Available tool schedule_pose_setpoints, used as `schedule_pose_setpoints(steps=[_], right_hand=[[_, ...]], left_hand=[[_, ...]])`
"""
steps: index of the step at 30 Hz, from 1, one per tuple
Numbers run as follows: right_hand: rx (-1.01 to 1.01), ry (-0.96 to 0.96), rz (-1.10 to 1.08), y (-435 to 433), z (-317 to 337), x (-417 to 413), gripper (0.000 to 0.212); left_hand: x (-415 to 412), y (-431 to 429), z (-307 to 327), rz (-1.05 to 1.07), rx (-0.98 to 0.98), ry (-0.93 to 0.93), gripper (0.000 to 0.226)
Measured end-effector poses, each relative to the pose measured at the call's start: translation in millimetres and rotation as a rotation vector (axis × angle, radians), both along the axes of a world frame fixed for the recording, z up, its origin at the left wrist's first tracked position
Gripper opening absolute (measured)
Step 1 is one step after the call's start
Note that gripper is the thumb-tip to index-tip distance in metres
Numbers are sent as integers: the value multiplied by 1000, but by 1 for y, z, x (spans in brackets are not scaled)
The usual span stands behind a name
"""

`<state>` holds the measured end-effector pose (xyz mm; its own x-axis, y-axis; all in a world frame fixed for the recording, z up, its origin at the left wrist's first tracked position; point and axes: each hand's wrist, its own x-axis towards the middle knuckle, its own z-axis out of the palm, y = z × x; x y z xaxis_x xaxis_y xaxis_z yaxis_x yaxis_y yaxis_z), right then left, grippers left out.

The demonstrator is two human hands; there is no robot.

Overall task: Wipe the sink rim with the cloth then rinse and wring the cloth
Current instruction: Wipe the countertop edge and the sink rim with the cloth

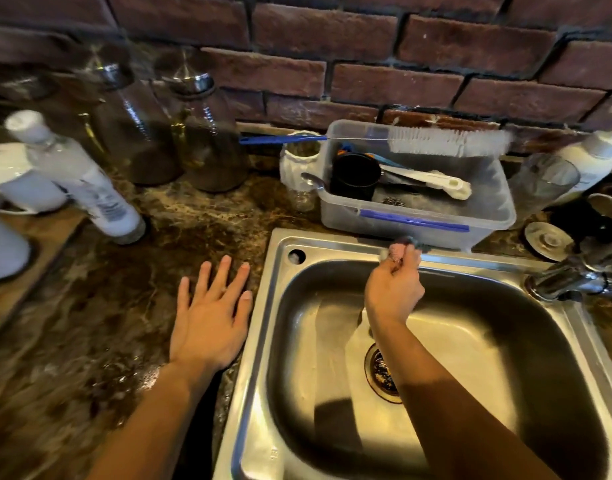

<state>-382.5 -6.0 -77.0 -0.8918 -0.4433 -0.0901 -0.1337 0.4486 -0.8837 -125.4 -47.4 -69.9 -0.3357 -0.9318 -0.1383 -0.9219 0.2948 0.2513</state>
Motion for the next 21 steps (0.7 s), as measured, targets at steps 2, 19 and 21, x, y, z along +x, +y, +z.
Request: schedule_pose_setpoints(steps=[2, 19, 21], right_hand=[[4, -10, 28, -4, 2, 10, 44], [-94, -299, 113, -37, 29, 97, 33], [-240, -552, 79, -33, 39, 90, 32]], left_hand=[[0, 1, 1, 2, 2, 6, 55], [2, 1, -6, -20, -53, 3, 55], [3, 0, -7, -23, -46, -6, 55]])
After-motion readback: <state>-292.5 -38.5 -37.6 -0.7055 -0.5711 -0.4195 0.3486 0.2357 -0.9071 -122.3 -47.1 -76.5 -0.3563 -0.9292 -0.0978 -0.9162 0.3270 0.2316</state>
